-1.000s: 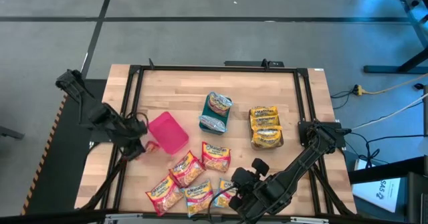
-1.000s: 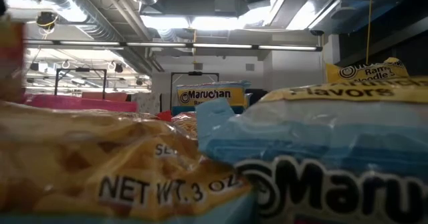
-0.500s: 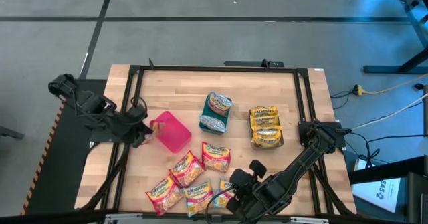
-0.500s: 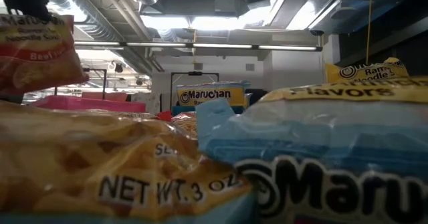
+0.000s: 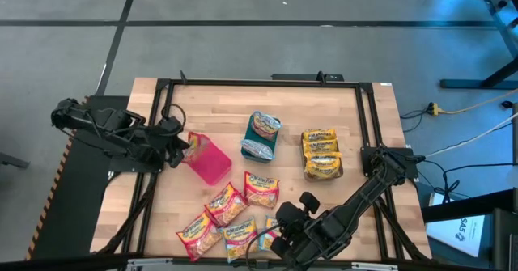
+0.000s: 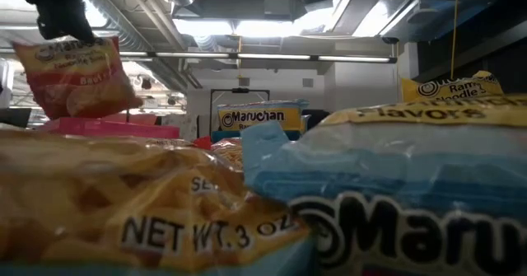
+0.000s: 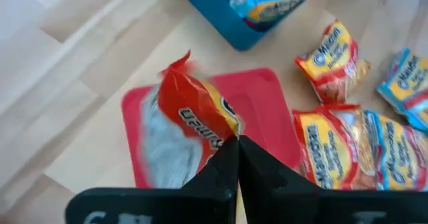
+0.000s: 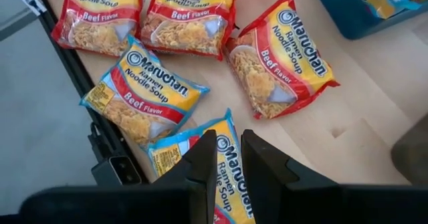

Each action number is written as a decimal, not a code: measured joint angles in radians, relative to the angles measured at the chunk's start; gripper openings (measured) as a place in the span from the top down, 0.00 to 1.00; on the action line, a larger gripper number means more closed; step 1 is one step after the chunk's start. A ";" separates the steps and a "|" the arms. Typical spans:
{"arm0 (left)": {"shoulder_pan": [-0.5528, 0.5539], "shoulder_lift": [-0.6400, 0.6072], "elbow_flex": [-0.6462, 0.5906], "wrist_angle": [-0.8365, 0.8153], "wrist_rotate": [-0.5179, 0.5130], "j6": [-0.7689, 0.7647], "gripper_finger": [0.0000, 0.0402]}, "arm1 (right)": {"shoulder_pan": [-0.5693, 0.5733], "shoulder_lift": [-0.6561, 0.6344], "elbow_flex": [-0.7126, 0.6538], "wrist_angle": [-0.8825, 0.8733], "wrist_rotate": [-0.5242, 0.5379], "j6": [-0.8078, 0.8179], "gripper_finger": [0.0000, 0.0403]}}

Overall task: Sort Maruchan noodles
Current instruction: Put the red noodle pack into the red bin

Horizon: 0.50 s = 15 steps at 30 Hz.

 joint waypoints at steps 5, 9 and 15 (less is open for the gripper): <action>0.075 0.026 0.000 0.018 0.009 0.074 1.00 | 0.000 0.000 0.000 0.000 0.015 0.000 0.83; 0.123 0.061 0.000 0.024 0.055 0.127 1.00 | 0.000 0.000 0.000 0.000 0.017 0.000 0.83; 0.163 0.112 0.000 0.022 0.137 0.178 1.00 | 0.000 0.000 0.000 0.004 0.017 0.000 0.83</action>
